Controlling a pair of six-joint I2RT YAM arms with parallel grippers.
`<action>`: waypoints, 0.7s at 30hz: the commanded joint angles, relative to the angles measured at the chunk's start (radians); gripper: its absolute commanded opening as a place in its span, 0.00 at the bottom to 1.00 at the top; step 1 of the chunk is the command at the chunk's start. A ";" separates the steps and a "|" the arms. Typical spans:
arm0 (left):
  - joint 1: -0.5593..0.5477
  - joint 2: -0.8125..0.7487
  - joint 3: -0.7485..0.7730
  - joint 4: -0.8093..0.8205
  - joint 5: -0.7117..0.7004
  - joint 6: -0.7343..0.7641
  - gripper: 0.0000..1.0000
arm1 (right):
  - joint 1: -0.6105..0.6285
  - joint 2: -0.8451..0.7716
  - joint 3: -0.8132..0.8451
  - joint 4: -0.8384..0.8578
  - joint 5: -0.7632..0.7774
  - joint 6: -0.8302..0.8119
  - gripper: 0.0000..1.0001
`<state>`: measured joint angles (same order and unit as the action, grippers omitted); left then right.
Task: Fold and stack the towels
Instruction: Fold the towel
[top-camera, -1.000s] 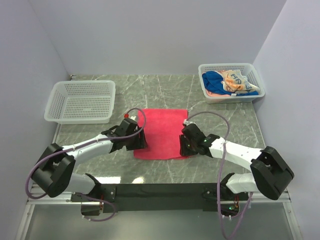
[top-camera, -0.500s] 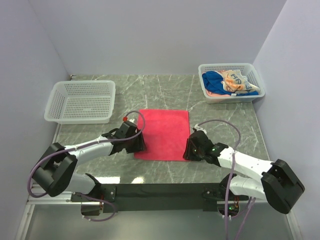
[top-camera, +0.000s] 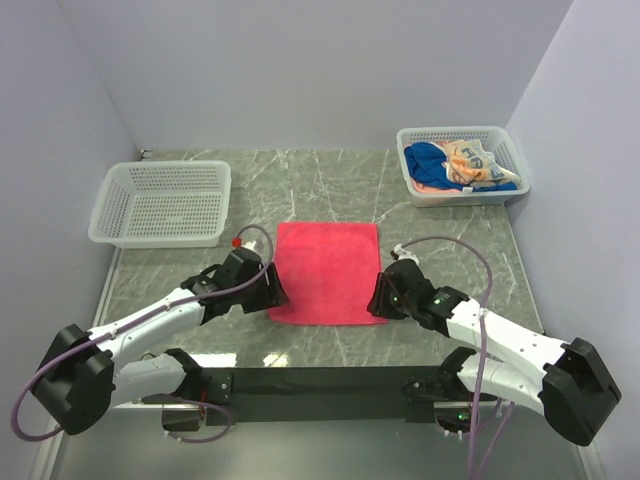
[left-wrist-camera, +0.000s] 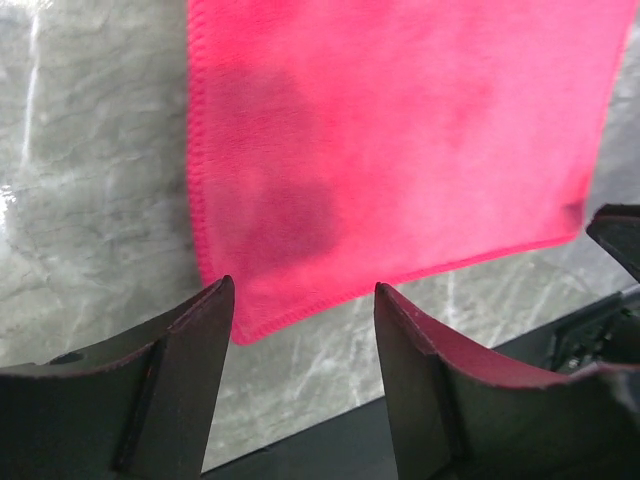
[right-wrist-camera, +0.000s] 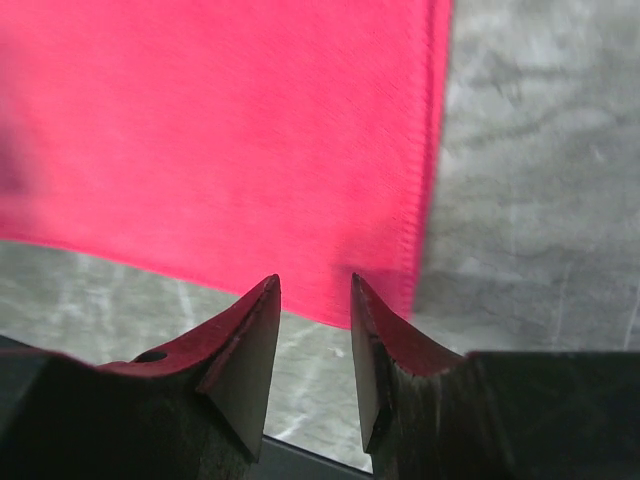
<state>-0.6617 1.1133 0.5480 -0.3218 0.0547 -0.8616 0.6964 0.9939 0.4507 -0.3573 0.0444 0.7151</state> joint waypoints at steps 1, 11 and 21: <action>-0.013 -0.023 0.061 -0.036 0.005 -0.004 0.63 | -0.005 0.005 0.059 0.003 0.018 -0.017 0.41; -0.036 0.137 -0.013 0.027 0.089 0.010 0.37 | -0.008 0.054 -0.038 0.040 -0.034 0.053 0.36; -0.038 -0.039 -0.041 -0.063 0.025 -0.050 0.48 | -0.018 0.002 0.024 0.007 -0.006 -0.002 0.36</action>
<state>-0.6952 1.1416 0.4747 -0.3363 0.1219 -0.8898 0.6868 1.0378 0.4080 -0.3351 0.0017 0.7506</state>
